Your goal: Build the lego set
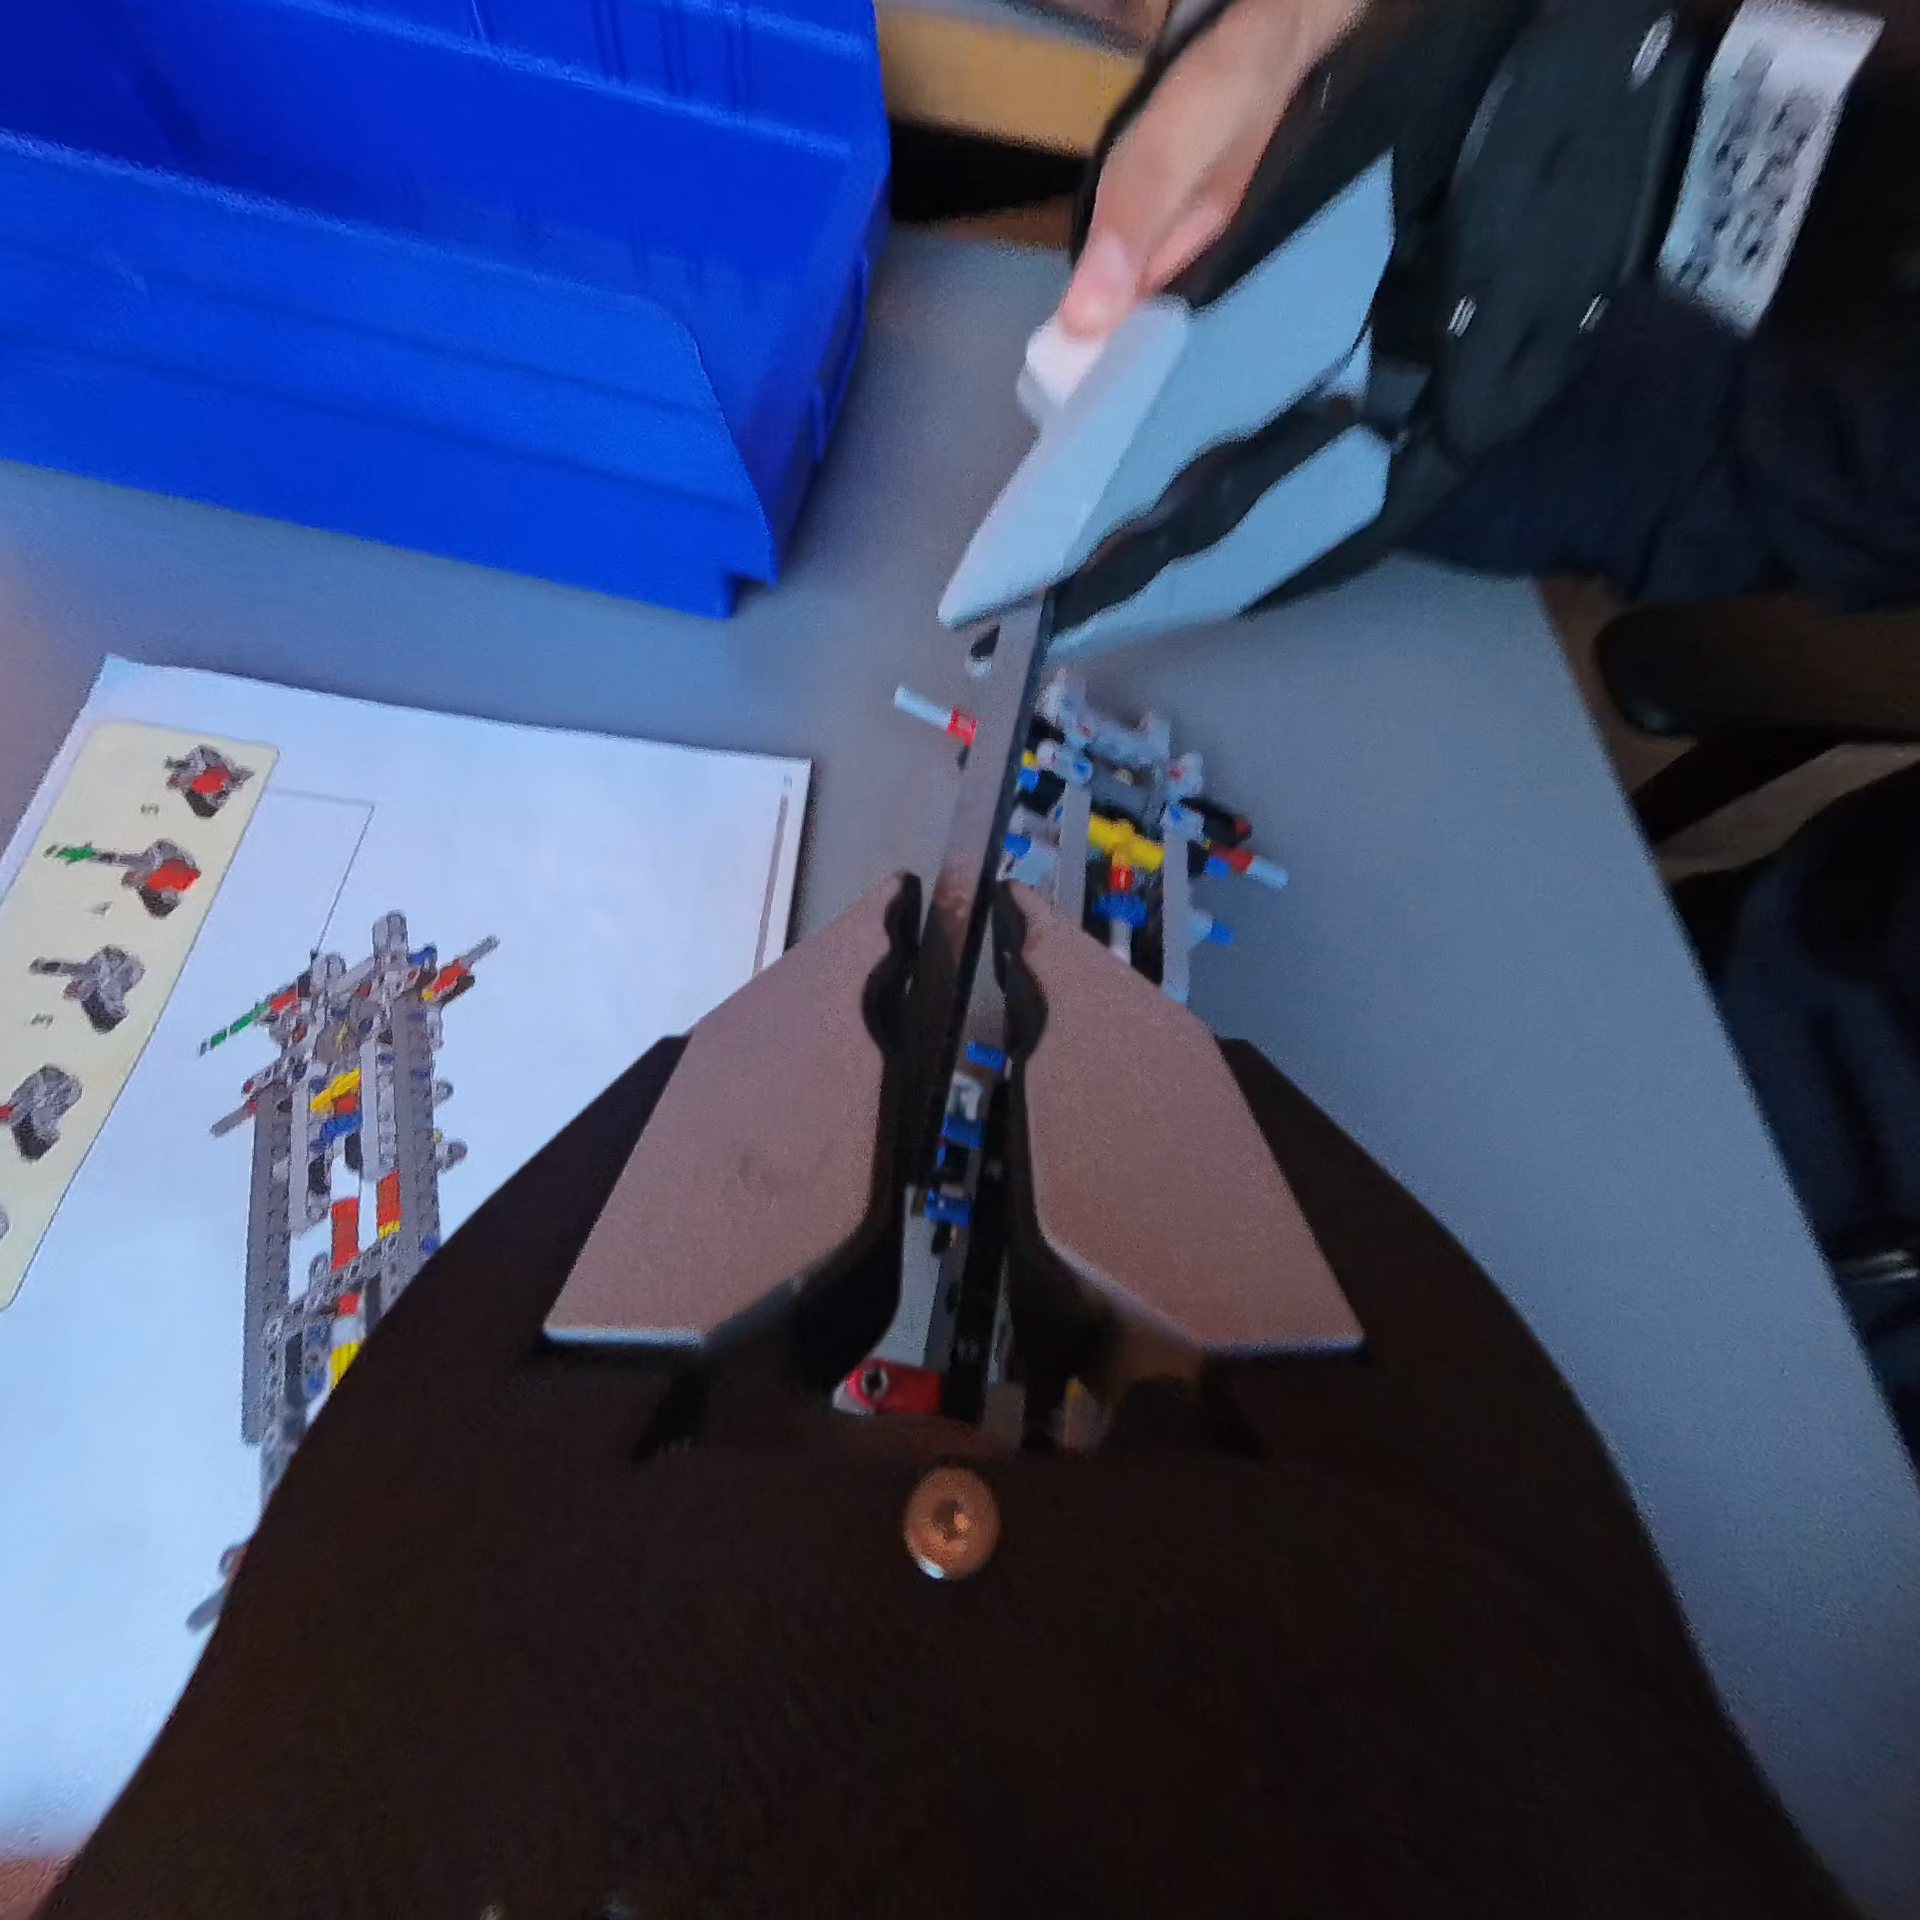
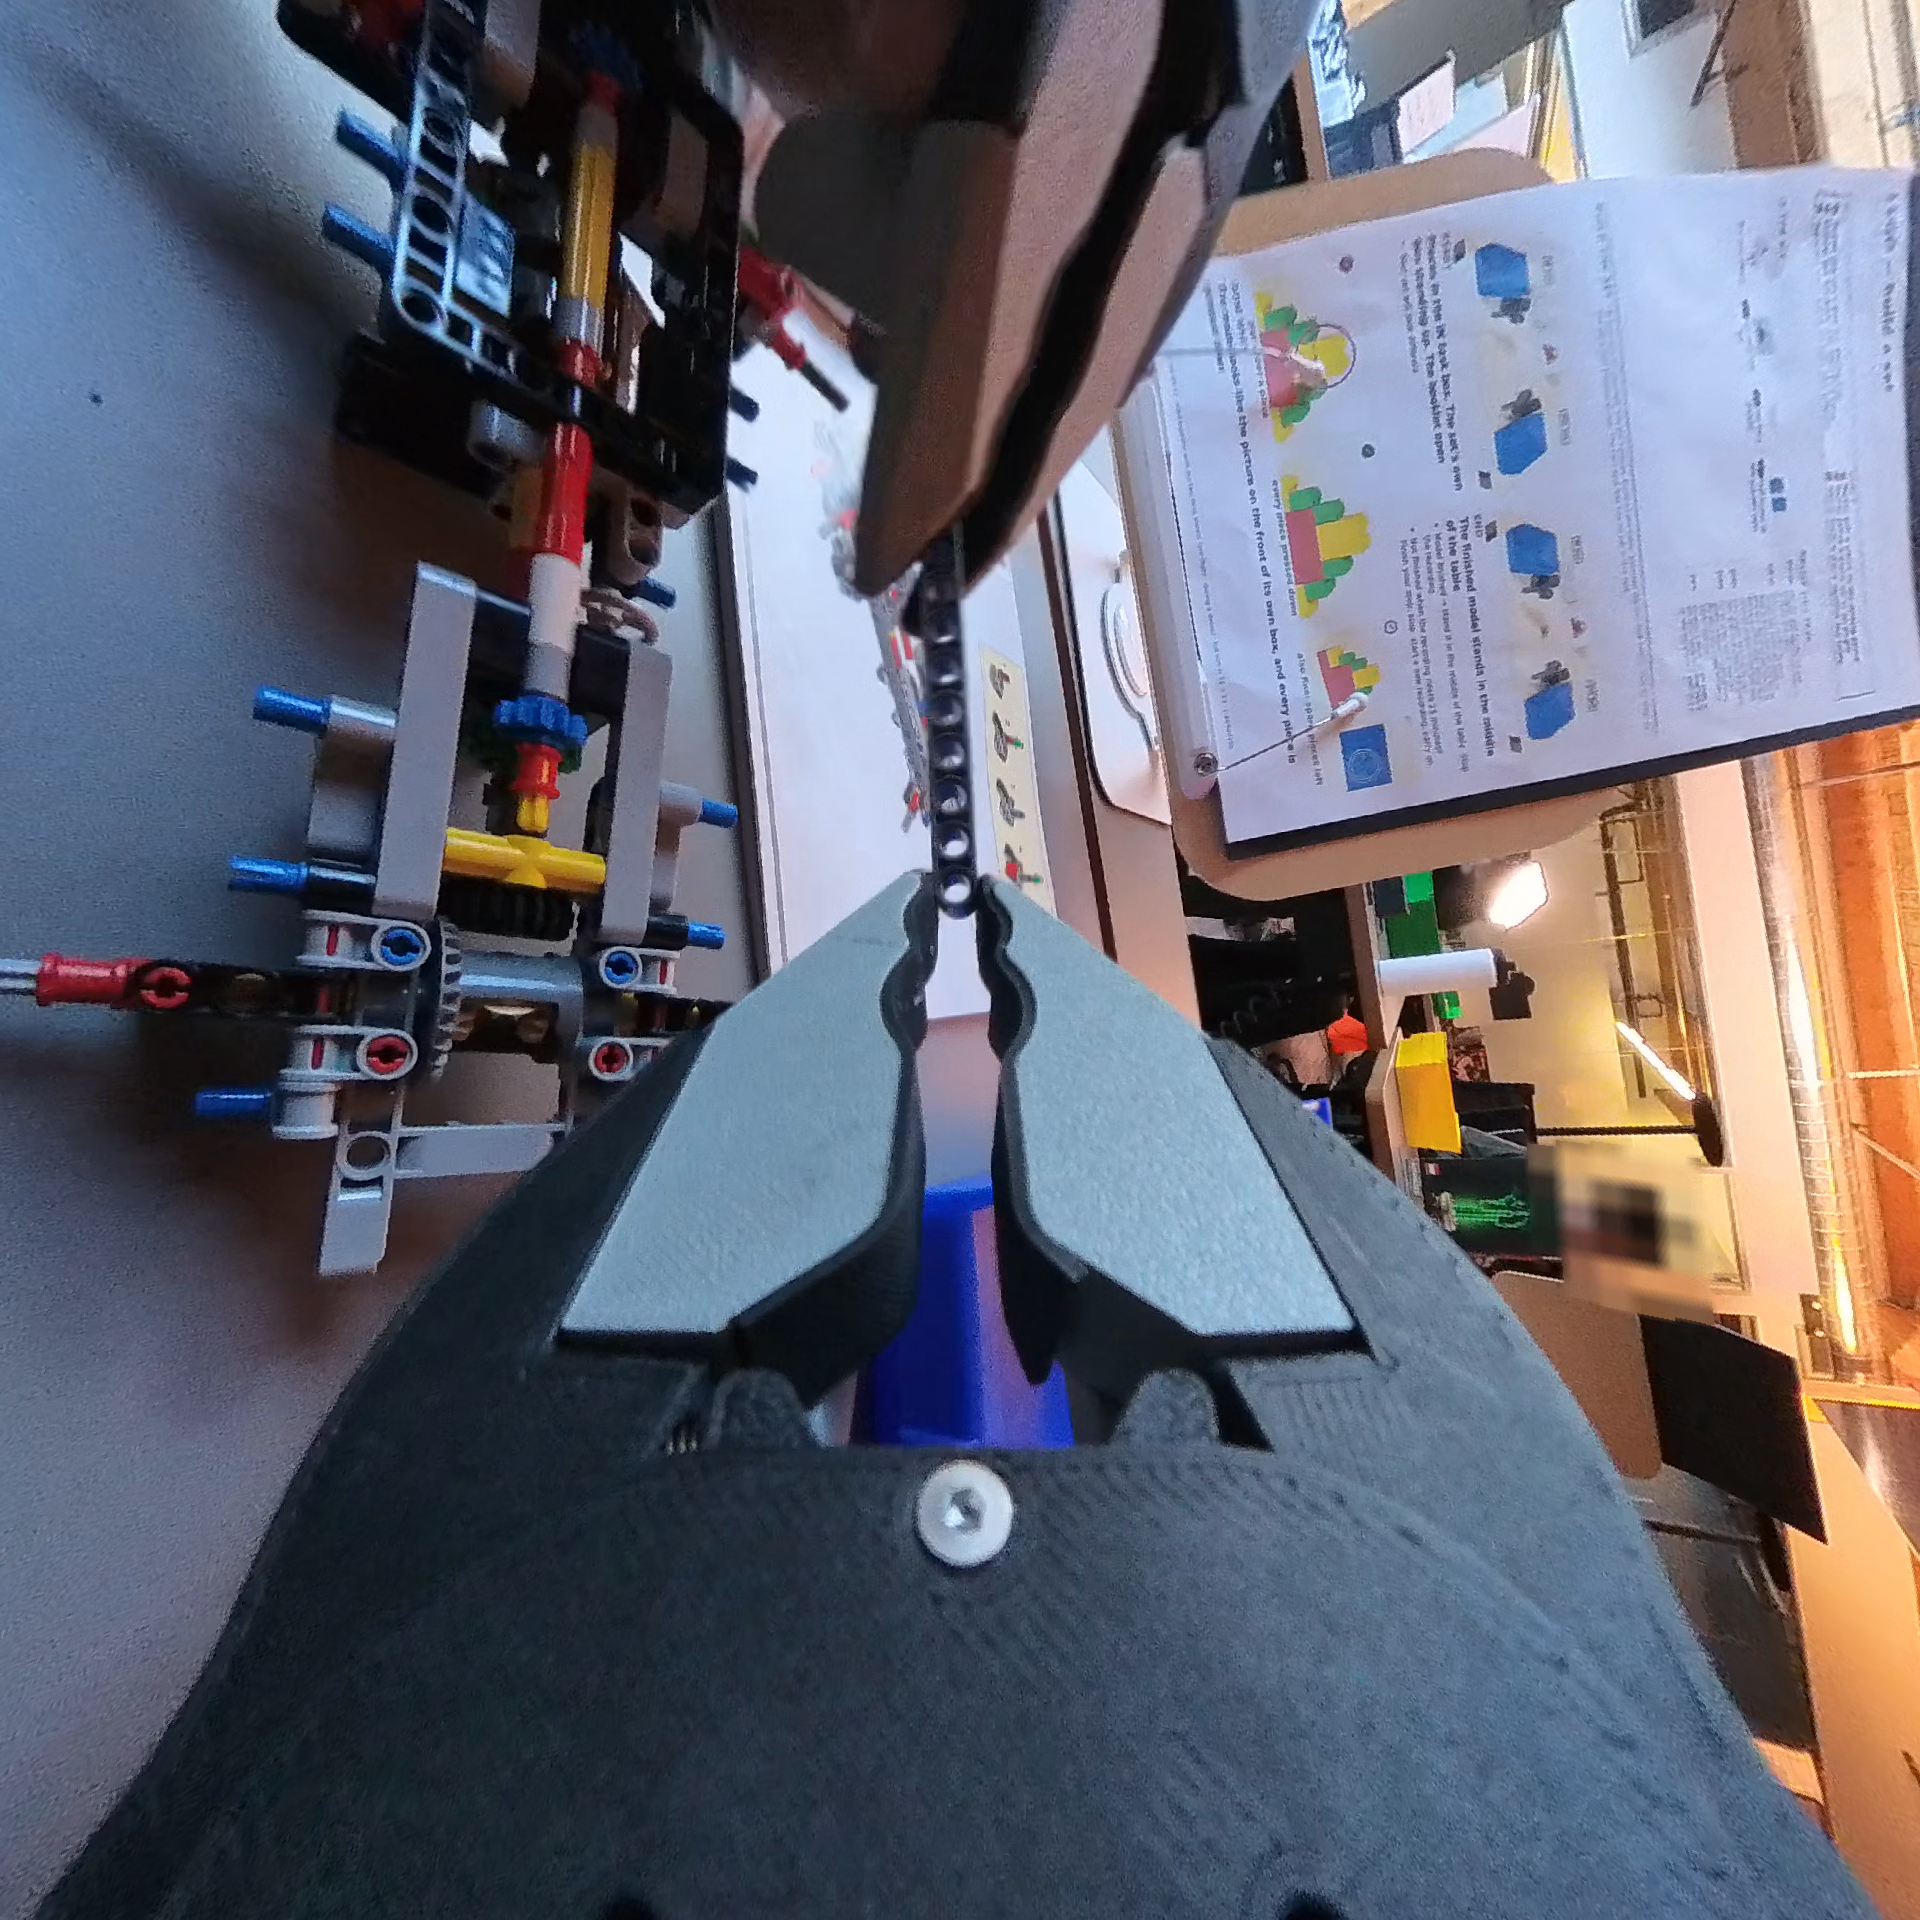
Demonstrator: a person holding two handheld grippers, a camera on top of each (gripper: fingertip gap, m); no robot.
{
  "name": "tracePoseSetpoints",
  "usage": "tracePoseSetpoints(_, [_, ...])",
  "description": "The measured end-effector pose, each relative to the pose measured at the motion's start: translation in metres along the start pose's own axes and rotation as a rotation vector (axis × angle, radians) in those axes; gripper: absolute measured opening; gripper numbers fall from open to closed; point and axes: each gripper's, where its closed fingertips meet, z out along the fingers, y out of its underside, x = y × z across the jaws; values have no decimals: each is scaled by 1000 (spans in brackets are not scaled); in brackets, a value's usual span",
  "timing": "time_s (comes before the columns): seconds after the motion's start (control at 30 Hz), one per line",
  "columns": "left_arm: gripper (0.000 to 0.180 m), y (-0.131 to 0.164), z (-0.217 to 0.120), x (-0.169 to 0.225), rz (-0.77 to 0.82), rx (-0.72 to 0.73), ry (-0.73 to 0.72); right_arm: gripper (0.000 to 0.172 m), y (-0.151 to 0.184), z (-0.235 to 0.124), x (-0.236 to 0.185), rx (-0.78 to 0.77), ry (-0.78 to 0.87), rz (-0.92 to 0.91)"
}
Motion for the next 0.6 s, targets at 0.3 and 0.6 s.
tracePoseSetpoints(0.3, [6,11,14,-6,251,-152,-108,24,20,3,-34,65,-335,325])
tracePoseSetpoints(0.6, [6,14,16,-14,416,-212,-75,7,22,1,-37,139,-469,544])
